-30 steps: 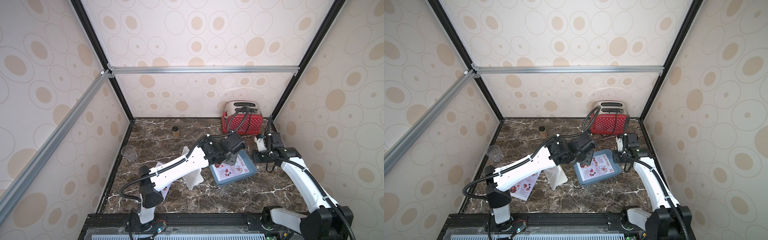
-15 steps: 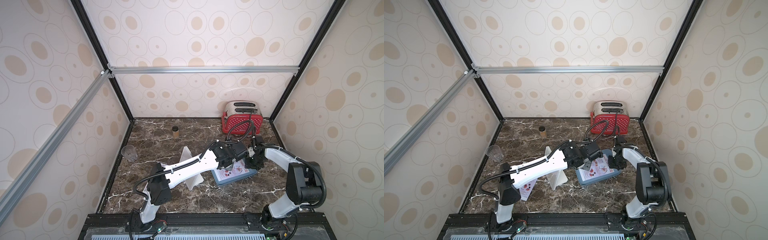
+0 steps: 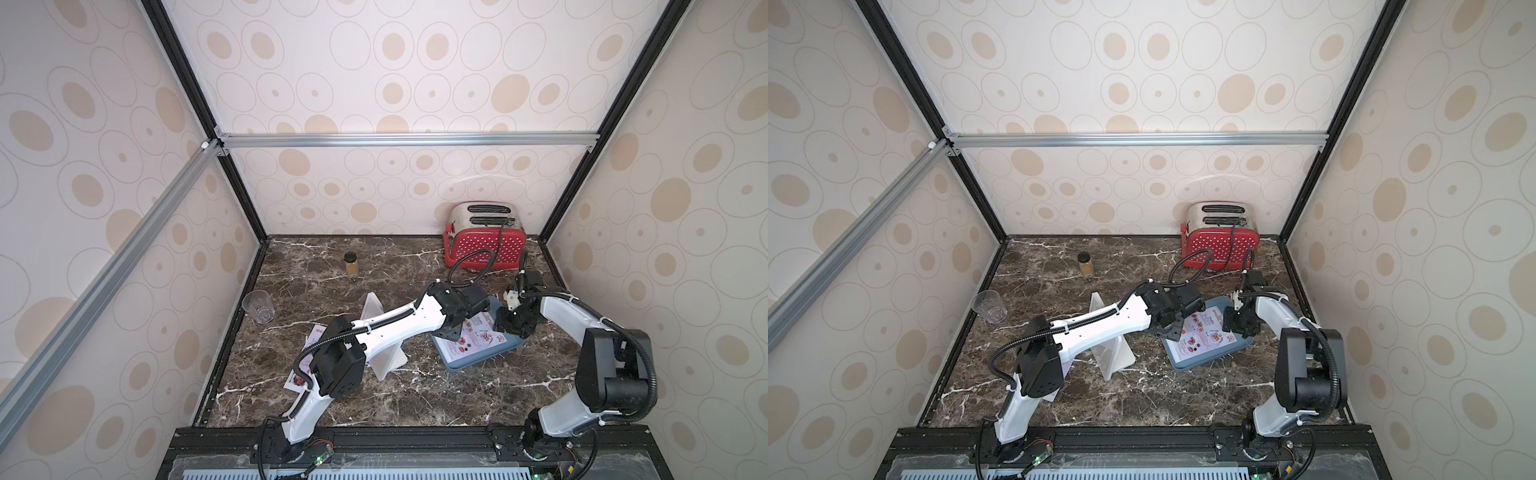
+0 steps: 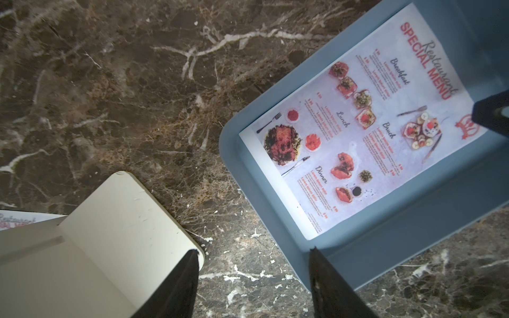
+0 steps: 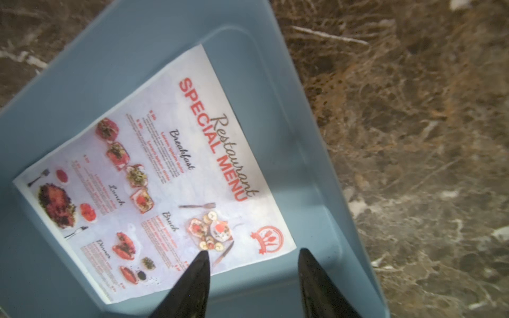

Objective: Replace the menus in the menu holders
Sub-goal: Pick up the menu from the storage box.

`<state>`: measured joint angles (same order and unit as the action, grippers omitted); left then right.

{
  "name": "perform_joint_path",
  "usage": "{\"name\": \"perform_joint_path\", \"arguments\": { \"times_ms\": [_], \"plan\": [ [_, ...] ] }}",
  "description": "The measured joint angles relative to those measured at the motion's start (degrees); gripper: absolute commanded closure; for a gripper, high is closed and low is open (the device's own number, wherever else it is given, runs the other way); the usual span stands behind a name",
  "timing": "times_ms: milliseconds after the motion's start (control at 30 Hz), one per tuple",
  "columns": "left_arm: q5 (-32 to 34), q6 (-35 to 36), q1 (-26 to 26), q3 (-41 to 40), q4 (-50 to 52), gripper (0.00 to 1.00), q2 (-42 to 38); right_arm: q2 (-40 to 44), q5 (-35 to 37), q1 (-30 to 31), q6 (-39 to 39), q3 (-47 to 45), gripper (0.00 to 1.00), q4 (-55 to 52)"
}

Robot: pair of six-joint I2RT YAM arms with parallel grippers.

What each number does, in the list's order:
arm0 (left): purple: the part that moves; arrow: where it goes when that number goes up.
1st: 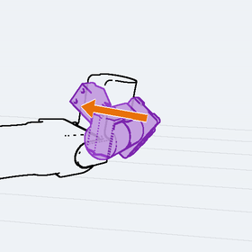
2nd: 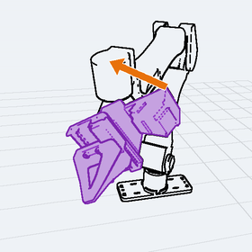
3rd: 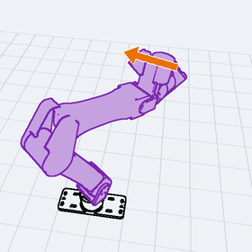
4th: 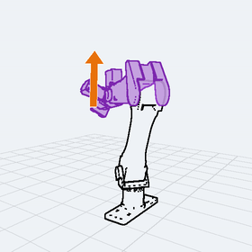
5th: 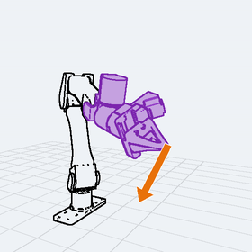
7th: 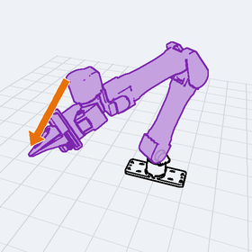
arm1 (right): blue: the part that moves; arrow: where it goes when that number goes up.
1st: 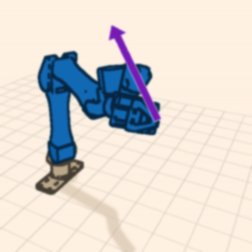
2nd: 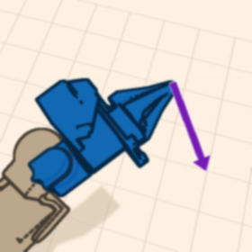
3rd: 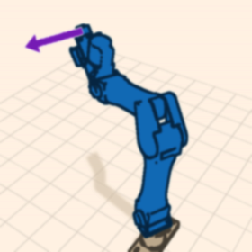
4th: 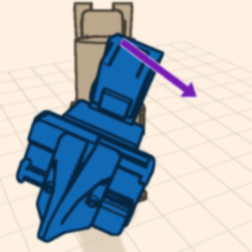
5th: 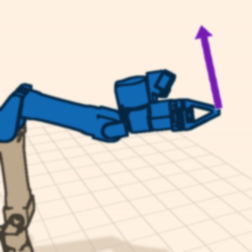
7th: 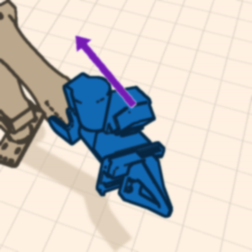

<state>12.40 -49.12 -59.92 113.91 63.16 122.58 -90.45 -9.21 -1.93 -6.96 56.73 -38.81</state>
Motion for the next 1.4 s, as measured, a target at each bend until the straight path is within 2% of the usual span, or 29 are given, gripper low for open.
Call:
{"name": "perform_joint_path", "arguments": {
  "times_ms": [133,367,667,800,1133,1400],
  "plan": [
    [-0.72,-1.14,0.81,0.33,0.26,0.41,2.84,-0.94,-1.42,0.00,-0.04,1.92,0.47,0.37],
    [-0.07,-3.63,1.44,5.62,4.13,0.46,9.84,-1.62,-2.60,0.00,0.00,4.09,0.47,0.85],
    [-1.14,-3.93,2.25,6.03,4.94,0.54,10.62,-7.85,-5.57,0.00,0.52,5.05,0.43,1.81],
    [-1.99,-3.63,2.67,6.01,4.48,0.64,10.71,-8.94,-4.37,0.00,1.07,5.05,0.42,2.08],
    [-2.36,-2.01,2.93,6.05,3.10,0.77,13.07,-9.60,-0.07,0.00,2.12,4.87,0.39,2.14],
    [-2.23,-0.76,3.26,8.74,3.41,0.78,14.86,-11.34,-9.55,-0.07,2.27,5.29,0.39,1.90]
  ]
}}
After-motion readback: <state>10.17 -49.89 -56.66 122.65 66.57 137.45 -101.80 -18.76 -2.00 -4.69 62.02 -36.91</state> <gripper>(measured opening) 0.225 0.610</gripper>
